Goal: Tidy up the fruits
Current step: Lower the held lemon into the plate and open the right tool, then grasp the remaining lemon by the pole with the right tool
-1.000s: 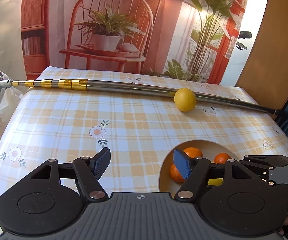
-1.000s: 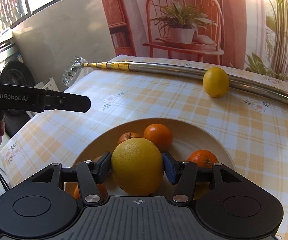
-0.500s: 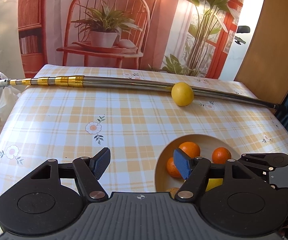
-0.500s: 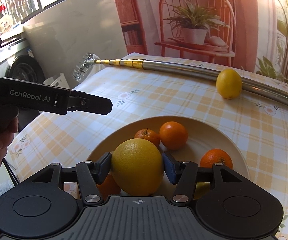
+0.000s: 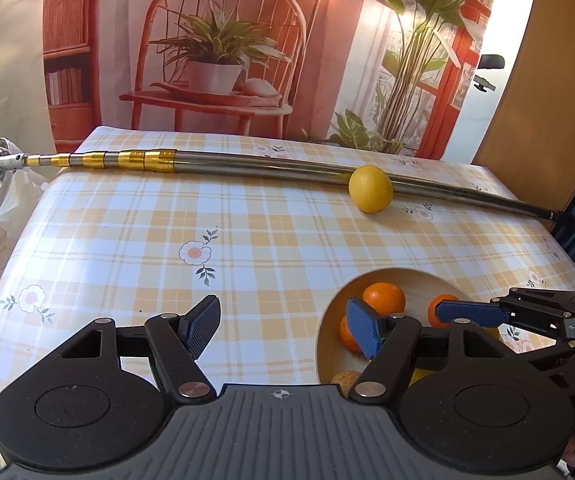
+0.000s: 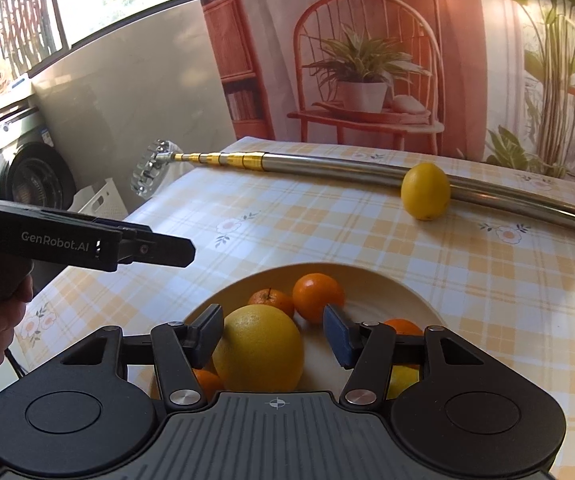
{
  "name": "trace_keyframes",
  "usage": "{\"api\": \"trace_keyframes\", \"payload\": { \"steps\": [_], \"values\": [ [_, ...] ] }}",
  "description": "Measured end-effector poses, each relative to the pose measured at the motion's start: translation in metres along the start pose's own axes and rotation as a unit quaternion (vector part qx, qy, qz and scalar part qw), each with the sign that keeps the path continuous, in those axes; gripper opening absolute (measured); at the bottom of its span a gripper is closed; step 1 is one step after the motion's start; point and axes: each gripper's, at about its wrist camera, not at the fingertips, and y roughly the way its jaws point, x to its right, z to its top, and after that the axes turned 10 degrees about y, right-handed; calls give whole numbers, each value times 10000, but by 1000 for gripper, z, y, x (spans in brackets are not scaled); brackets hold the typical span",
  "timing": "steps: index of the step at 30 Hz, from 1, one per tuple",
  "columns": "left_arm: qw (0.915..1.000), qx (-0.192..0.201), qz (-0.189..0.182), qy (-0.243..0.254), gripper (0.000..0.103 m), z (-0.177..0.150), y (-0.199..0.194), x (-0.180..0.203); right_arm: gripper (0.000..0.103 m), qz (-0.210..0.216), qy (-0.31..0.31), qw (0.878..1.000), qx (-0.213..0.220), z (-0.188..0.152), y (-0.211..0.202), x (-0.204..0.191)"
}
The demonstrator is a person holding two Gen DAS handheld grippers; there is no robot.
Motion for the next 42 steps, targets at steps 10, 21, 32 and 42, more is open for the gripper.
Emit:
{"api": "trace_keyframes", "payload": {
  "steps": [10,21,32,42],
  "values": [
    [9999,112,102,-12,73,9,-4,-5,52,-324,230,9979,515,33,-24,37],
    [9987,329,397,-21,74,35,0,-18,52,-782,234,9923,929,75,-14,80],
    [9976,282,604,-208,74,42,19,-27,52,-964,212,9914,859,98,49,101],
    [9970,141,660,-388,74,41,39,-39,60,-1012,-98,9939,432,107,110,96]
  ]
}}
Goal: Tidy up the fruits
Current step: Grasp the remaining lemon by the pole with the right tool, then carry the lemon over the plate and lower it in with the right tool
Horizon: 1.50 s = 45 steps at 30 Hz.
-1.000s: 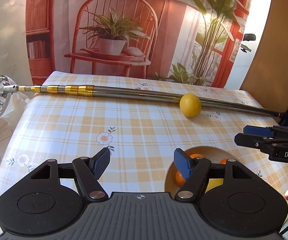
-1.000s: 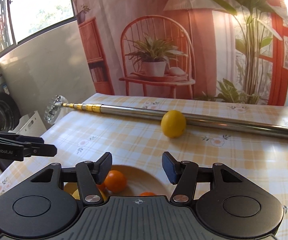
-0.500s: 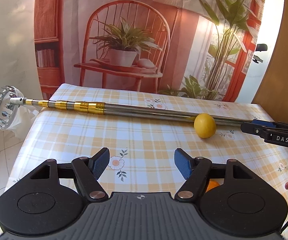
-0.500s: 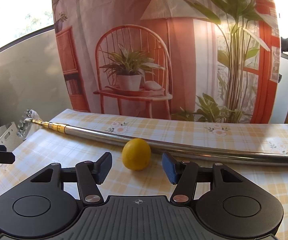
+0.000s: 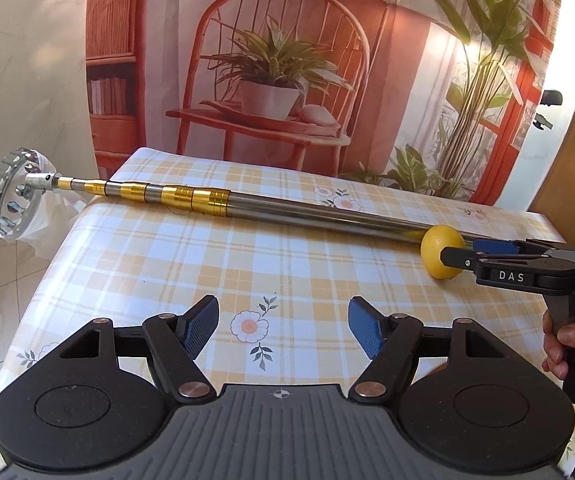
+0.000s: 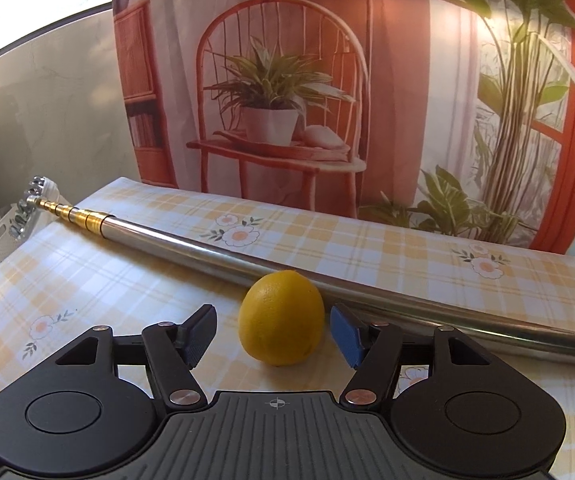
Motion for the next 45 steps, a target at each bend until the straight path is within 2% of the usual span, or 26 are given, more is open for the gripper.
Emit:
{"api": "trace_keyframes", "payload": {
  "steps": [7,15,23,39,45],
  "values": [
    [9997,-198,-125,-61,74,-7,13,1,59,-26,195,9998,-79,4,20,9],
    [9994,-306,-180,-34,74,-13,17,4,52,9,216,9993,-312,0,35,8],
    [9991,-354,-231,28,74,-16,14,7,51,-55,161,9992,-358,-4,29,5],
    [9991,-110,-340,221,74,-17,-12,22,51,223,424,9987,-150,-11,-45,4],
    [9988,-5,-382,319,79,-18,-26,31,51,265,521,9983,-66,-18,-76,-1]
  ]
}}
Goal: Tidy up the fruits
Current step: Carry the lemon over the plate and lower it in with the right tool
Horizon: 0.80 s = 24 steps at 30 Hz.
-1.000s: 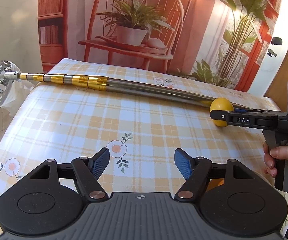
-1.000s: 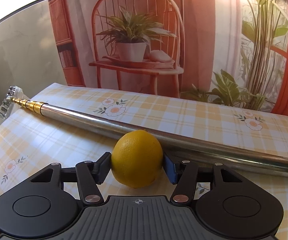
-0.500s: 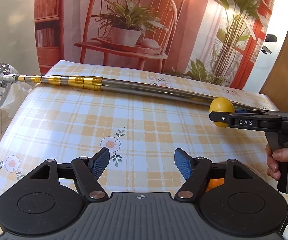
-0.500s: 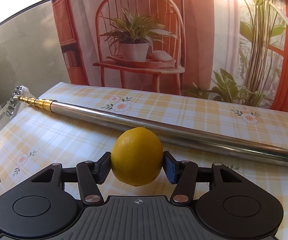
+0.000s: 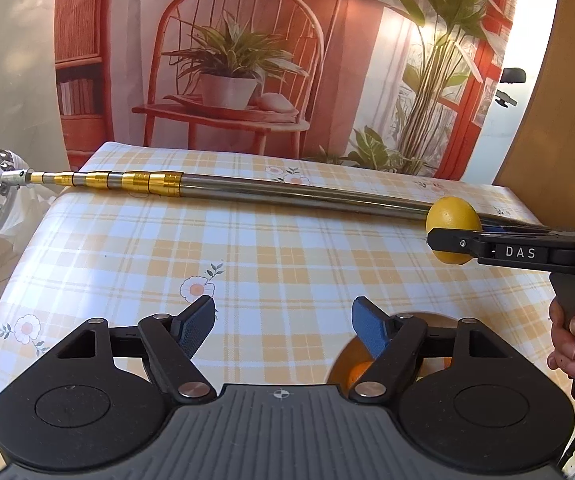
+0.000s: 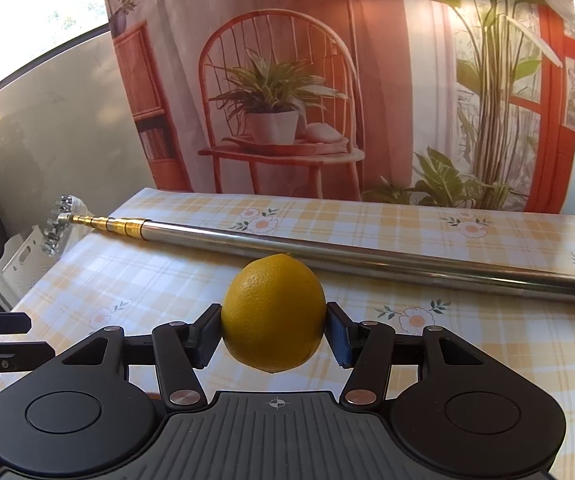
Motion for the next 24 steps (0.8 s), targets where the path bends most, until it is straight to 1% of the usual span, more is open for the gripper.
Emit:
{"api": "trace_keyframes", "payload": {
  "steps": [3,5,9,11,17,24],
  "values": [
    [10000,65,-40,26,82,0,-6,4,51,1,20,10000,16,-7,-13,-4],
    [9999,87,-89,11,84,-1,-9,6,51,-32,-87,10000,33,-13,-20,-9],
    [9997,132,-169,68,92,-4,-14,10,51,28,-169,9999,-10,-29,-34,-18],
    [9997,149,-178,100,94,-5,-16,12,51,24,-202,9998,-19,-36,-39,-21],
    [9996,192,-125,135,94,-6,-22,14,51,60,-99,9999,-85,-53,-51,-25],
    [9997,144,-103,148,94,-6,-21,15,51,70,-86,9998,-155,-66,-61,-29]
  ]
}}
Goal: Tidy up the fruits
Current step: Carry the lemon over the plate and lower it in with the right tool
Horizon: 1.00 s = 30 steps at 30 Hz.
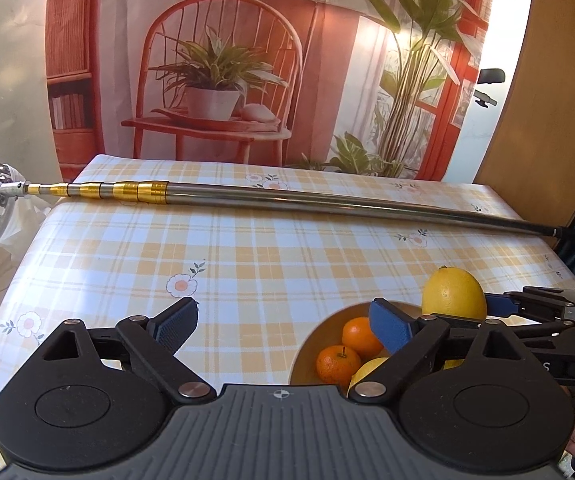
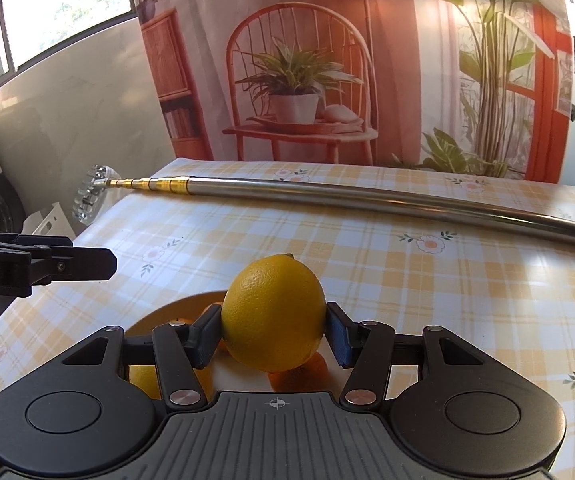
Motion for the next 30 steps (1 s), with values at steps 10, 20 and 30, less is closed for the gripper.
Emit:
{"api": "trace_keyframes", "payload": {
  "steps": [10,20,30],
  "values": [
    [10000,29,29,-35,94,-2,-2,-2,51,61,-124,9998,-176,-13,-6,-8],
    [9999,19,133,-10,94,-3,-10,-2,51,83,-141,9994,-307,-18,-5,-14],
    [9999,-30,121,-83,94,-7,-12,-4,51,247,-170,9990,-335,-19,-5,-19]
  ]
}}
